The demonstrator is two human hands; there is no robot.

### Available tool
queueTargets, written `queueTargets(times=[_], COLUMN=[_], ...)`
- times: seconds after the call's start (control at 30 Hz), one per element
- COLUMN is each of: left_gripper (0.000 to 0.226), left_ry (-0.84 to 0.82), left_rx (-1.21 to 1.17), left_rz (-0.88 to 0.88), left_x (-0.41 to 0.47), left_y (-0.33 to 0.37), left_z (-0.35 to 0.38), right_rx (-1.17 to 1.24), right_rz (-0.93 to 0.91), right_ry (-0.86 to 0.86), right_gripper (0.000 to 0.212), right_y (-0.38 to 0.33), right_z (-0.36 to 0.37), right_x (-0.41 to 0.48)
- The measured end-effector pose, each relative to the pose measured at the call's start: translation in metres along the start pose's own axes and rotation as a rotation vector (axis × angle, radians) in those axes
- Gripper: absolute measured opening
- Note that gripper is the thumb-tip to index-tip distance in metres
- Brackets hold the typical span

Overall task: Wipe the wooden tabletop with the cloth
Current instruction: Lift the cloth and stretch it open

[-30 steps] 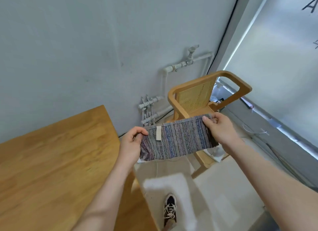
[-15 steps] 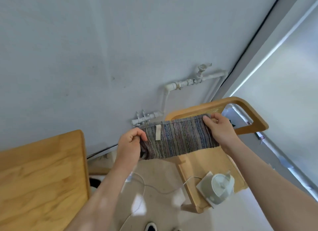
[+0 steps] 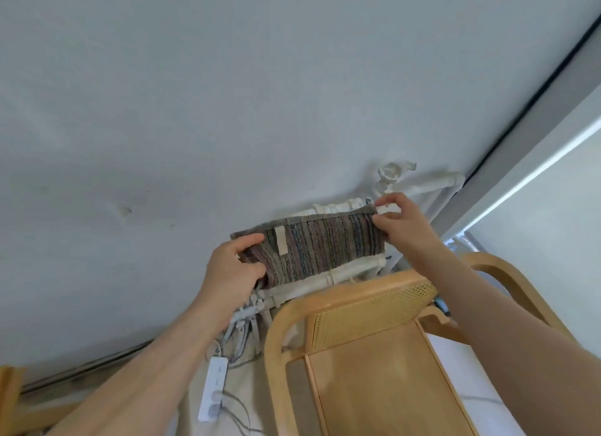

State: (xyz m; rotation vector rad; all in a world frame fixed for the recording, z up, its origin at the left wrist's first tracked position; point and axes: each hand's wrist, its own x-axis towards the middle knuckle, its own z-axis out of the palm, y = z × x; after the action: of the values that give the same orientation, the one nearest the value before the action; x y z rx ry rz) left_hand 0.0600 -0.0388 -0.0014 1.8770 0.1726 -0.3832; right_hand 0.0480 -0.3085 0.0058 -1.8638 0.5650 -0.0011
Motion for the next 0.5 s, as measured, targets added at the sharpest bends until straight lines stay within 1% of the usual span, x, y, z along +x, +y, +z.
queueTargets(times=[0.07,0.13,0.27,0.37,0.5], left_gripper=[0.056,0.059,0.061,0.056,0.045], left_ry=[-0.003,-0.011,0.047,0.147,0.22], left_rx=[0.118,0.188,0.288,0.231,0.056], left_rz=[0.059,0.087,0.077,0.067,-0.047], left_x=[0.025,0.054,0.107,0.127,0.135], left_y=[-0.001,-0.004,-0.015,-0.023,-0.035], left_z=[0.02,0.037,0.057,0.071,0.089], right_rx=[-0.103,-0.227,-0.435,-0.582,-0.92], right_rz=[-0.093,-0.192,-0.262,-0.321,-0.323], right_ry=[0.069,0.111,0.113,0.104,0.003], right_gripper=[0.017,0.024,0.031,0.03,0.03], right_y=[0.006,0.013,0.026,0.035,0.051], right_z=[0.001,0.005,0.01,0.021,0.041], right_x=[0.032,0.065,0.116,0.141,0.156])
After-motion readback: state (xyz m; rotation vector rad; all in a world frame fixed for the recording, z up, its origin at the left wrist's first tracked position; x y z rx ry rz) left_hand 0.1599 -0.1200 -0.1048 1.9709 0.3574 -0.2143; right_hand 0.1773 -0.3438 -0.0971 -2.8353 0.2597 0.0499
